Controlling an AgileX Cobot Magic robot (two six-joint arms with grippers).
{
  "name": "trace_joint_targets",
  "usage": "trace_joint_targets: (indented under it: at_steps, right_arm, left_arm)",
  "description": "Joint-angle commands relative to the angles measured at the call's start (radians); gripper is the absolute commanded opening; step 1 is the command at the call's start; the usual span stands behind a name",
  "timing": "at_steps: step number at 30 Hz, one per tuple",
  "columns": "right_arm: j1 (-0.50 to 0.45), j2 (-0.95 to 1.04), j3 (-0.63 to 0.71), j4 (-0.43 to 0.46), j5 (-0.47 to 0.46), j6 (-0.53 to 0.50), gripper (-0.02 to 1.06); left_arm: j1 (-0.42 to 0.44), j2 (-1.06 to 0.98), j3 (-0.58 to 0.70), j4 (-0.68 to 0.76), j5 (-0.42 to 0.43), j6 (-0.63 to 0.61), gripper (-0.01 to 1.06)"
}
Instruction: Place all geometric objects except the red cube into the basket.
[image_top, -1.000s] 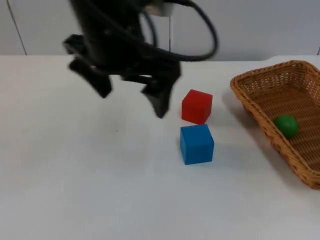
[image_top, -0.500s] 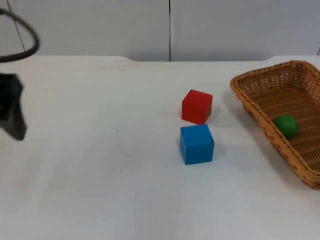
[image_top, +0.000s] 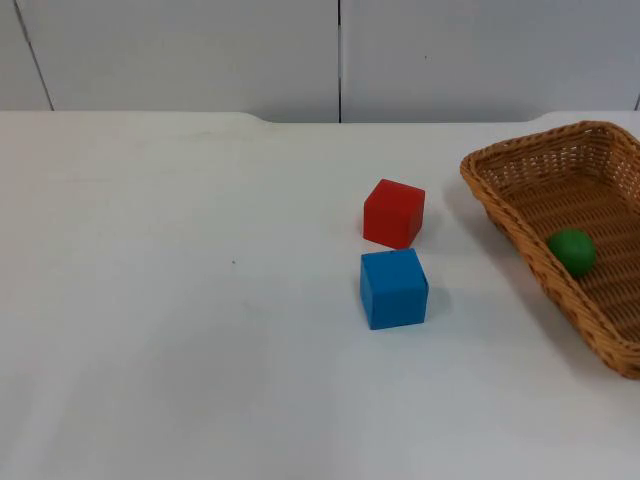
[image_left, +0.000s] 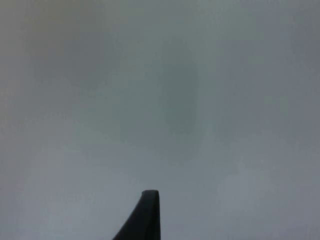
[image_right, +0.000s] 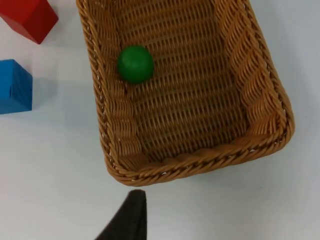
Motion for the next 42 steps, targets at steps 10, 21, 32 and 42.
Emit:
trace_joint_targets:
  at_steps: [10,21,32,42]
  right_arm:
    - [-0.002,-0.004,-0.007,0.085,0.031,-0.101,1.05]
    - [0.279,0.144,-0.007,0.077,0.008,-0.014,1.05]
    - [0.549,0.568,-0.273,-0.08,-0.081,0.235,1.05]
    - [0.588,1.001,-0.54,-0.114,-0.21,0.35,1.05]
  left_arm:
    - [0.003,-0.061,0.006,-0.08,-0.009,0.134,0.95]
    - [0.003,-0.061,0.006,0.001,-0.005,0.054,0.95]
    - [0.003,-0.061,0.006,0.006,-0.006,0.054,0.95]
    - [0.003,-0.061,0.006,0.006,-0.026,0.054,0.95]
